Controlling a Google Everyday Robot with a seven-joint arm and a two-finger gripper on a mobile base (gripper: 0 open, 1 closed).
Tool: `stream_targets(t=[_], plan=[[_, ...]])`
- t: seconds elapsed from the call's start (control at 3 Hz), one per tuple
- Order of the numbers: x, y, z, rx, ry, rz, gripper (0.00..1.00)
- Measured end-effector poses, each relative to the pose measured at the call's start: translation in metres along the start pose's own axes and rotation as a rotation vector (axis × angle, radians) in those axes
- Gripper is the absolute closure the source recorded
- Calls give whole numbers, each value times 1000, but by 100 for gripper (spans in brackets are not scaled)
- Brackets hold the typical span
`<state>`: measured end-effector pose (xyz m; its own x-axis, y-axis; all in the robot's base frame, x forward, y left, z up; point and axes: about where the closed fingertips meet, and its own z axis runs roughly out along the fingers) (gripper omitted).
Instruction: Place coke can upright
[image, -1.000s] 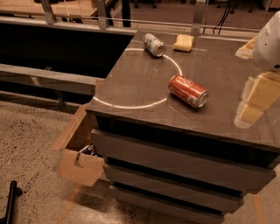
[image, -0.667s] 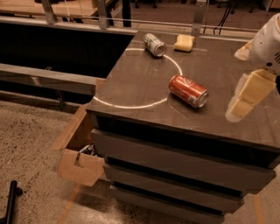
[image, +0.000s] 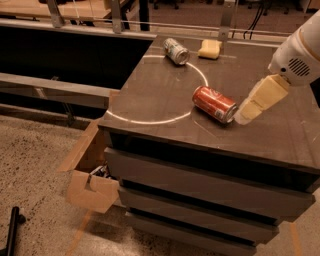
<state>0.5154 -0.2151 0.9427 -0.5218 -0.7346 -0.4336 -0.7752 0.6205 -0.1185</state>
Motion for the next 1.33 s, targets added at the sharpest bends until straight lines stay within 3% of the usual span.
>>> stream_targets(t=[0.33,0.67,1.33], plan=[[-2,-1,1,4,-6,65,0],[-7,-11,21,48,50,61,0],[-38,-33,70,63,168,25,0]])
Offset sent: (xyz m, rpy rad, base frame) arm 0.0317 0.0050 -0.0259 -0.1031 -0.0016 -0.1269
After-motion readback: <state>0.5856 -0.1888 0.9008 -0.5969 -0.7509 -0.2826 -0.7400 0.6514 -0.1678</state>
